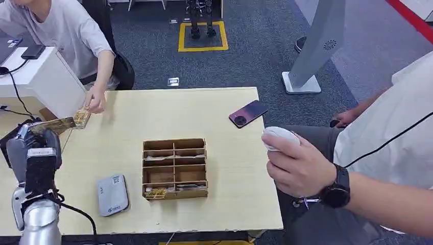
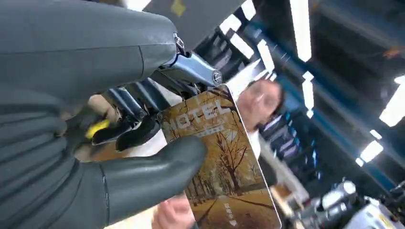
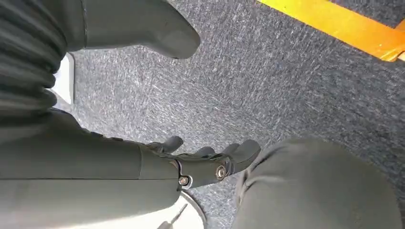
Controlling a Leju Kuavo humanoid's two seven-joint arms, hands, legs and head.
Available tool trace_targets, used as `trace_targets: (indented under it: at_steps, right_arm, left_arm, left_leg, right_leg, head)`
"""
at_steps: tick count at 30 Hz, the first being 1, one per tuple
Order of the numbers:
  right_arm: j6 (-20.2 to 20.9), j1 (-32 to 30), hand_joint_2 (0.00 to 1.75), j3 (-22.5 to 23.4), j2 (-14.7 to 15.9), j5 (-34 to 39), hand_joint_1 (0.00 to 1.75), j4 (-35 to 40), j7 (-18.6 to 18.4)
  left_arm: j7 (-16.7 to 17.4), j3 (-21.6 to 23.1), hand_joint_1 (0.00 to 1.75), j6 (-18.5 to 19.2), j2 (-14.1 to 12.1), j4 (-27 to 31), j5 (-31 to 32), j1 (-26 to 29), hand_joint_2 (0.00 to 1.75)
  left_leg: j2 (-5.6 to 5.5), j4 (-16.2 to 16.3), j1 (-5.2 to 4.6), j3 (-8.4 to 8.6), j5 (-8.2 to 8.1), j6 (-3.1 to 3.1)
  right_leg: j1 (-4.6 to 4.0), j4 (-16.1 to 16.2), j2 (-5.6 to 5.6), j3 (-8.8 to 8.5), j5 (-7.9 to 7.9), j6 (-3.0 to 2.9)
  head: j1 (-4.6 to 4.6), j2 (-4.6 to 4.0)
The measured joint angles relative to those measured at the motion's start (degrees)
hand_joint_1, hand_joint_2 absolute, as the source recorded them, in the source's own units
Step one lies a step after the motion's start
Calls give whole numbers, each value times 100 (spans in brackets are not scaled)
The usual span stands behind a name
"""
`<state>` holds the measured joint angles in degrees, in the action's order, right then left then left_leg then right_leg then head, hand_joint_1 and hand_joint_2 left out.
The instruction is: Pass the card to the sensor for recognition and then transmit it.
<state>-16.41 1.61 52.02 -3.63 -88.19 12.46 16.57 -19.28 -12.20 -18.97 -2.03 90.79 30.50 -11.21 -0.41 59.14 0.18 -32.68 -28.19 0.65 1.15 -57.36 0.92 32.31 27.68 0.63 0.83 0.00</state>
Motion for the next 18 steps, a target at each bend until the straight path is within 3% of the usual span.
trace_targets:
  at_steps: [8,13,18]
  right_arm:
    - [15,5,175,-94,0,0,0,0,15]
    - [88,36,175,-264,0,0,0,0,81]
    - [135,75,175,-448,0,2,0,-11,44]
  left_arm:
    - [2,18,175,-222,-142,-138,450,-274,175]
    - [99,39,175,-1385,-461,-668,2282,-545,175]
    - [94,63,175,-1878,-756,-1413,3152,-889,175]
  left_leg:
    - [3,0,0,-2,-1,0]
    - [4,0,1,-1,0,-1]
    - [4,0,1,0,4,-5]
  right_leg:
    - [0,0,4,3,1,0]
    - [-1,0,4,3,0,0]
    - [-1,-2,5,3,0,-1]
  head:
    - [4,0]
    - [2,0]
    - [0,0]
